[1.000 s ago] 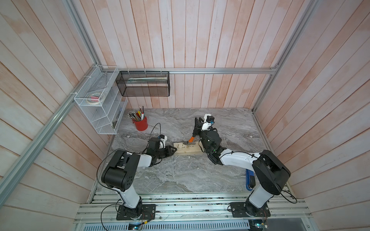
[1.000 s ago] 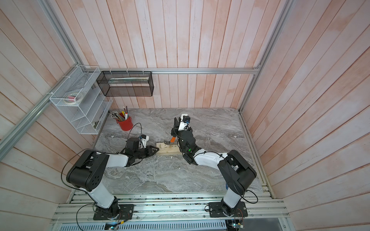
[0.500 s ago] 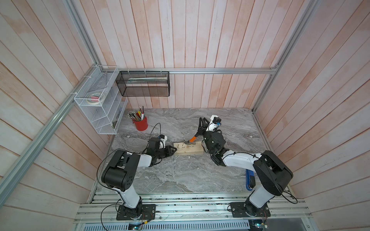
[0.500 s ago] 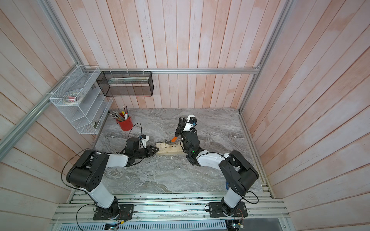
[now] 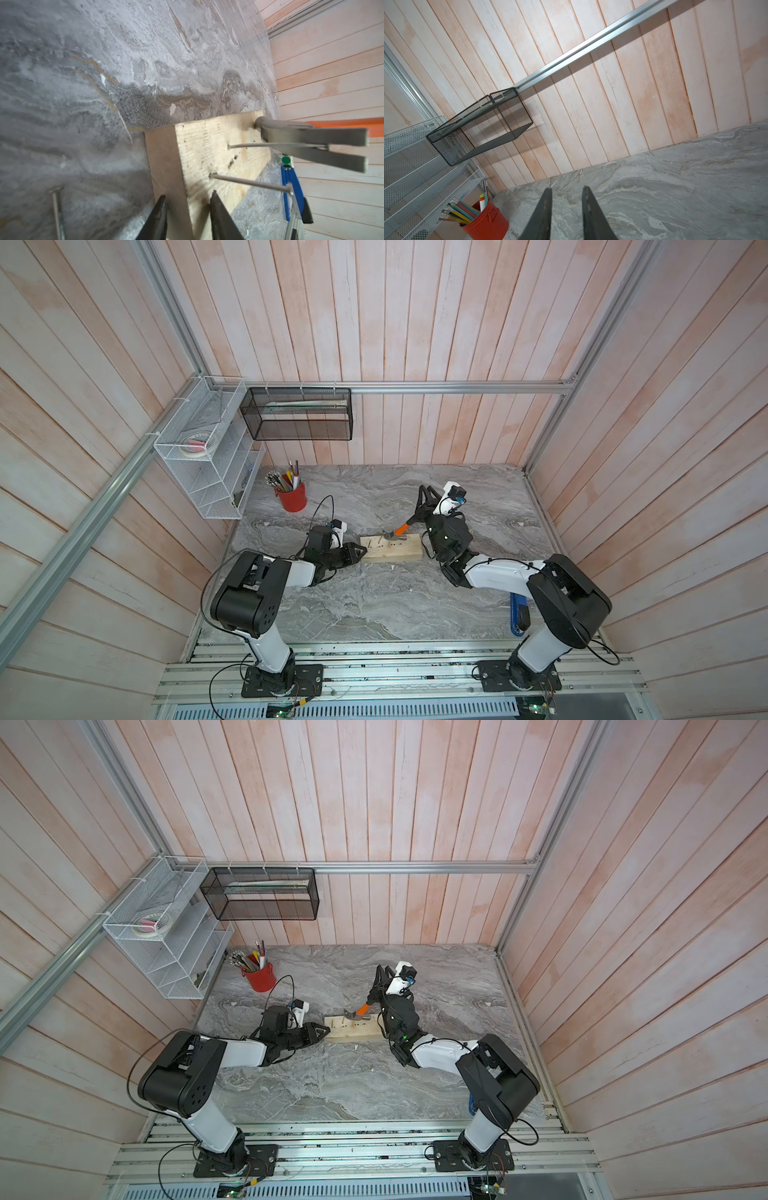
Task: Use a claw hammer to pull out a nail
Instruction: Remove the nail from the mounting plate.
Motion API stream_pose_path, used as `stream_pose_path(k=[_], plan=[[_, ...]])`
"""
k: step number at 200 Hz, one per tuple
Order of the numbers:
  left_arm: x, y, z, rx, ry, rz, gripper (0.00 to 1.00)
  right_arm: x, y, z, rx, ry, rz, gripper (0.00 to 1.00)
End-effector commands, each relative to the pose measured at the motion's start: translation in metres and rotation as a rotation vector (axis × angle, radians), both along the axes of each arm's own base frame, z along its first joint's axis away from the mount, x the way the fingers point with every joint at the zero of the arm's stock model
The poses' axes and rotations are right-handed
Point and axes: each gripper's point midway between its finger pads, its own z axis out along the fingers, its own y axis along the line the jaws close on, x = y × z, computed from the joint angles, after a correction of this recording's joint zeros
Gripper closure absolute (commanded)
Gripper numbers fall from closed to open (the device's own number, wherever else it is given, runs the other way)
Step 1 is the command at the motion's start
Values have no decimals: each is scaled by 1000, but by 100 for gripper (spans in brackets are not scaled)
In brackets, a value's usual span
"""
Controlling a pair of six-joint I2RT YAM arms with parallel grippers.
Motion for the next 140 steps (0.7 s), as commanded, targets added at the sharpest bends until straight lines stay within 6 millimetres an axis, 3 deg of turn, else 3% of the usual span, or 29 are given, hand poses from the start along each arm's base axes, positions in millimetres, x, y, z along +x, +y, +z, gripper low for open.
stream_pose_path(k=[1, 103, 140], plan=[[-6, 0, -16, 35, 45, -17, 65, -4, 3, -32, 22, 102, 27, 100], [-7, 2, -14, 57, 38, -22, 65, -10, -27, -27, 67, 94, -31, 100], [-7, 3, 1, 53, -17, -17, 65, -10, -31, -8, 76, 61, -28, 100]])
